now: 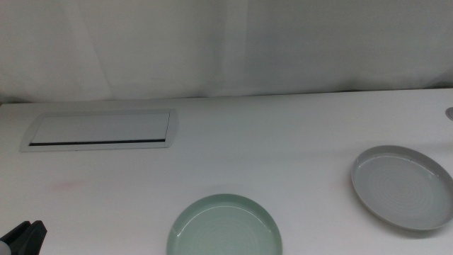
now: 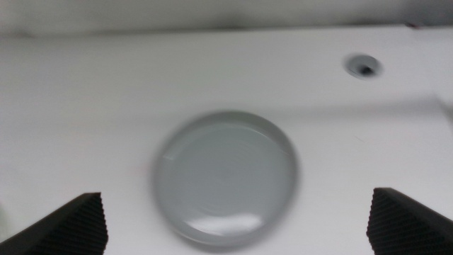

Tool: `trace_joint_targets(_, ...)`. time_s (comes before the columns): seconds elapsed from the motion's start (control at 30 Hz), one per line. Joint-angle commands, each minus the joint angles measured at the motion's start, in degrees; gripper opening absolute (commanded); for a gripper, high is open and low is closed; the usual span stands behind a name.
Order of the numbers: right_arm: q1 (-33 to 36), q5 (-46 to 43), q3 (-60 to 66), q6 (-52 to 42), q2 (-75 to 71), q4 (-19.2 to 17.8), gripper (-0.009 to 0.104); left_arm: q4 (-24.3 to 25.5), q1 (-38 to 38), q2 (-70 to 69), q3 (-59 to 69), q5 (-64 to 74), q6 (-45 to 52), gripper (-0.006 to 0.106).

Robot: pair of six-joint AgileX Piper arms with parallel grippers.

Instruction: Stack the three bowls on top of each other.

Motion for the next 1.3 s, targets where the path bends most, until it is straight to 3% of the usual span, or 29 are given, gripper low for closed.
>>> trace_joint_targets(0.0,-0.35,3.58,-3.51,3.12,4.83,-6.3,0.103,-0.16,0.05,-0.19,2.23,-1.4,0.03,0.014)
trace_joint_targets(0.1,-0.35,6.45,-6.31,3.12,12.56,-10.35,0.103,-0.16,0.05,-0.19,2.23,-1.54,0.03,0.014)
trace_joint_targets(0.4,-1.01,4.71,-6.43,3.12,27.79,-14.42,0.103,-0.16,0.05,-1.14,2.13,-3.58,0.03,0.014)
trace_joint_targets(0.53,-6.78,1.12,-6.43,1.95,31.52,-11.29,0.103,-0.16,0.05,-3.24,2.13,-3.49,0.03,0.014)
trace_joint_targets(0.57,-8.32,0.19,-6.43,0.53,32.3,-9.4,0.103,-0.16,0.05,-3.79,2.13,-3.49,0.03,0.014)
trace_joint_targets(0.6,-11.74,-2.22,-6.43,-3.2,34.06,-4.6,0.103,-0.16,0.05,-4.91,2.13,-3.22,0.03,0.014)
trace_joint_targets(0.7,-14.71,-5.22,-6.43,-9.75,36.83,0.34,0.103,-0.16,0.05,-5.79,2.13,-2.03,0.03,0.014)
trace_joint_targets(1.27,-15.18,-13.06,-6.33,-12.44,53.69,0.52,0.103,-0.16,0.05,-5.79,2.13,-0.37,0.03,0.012)
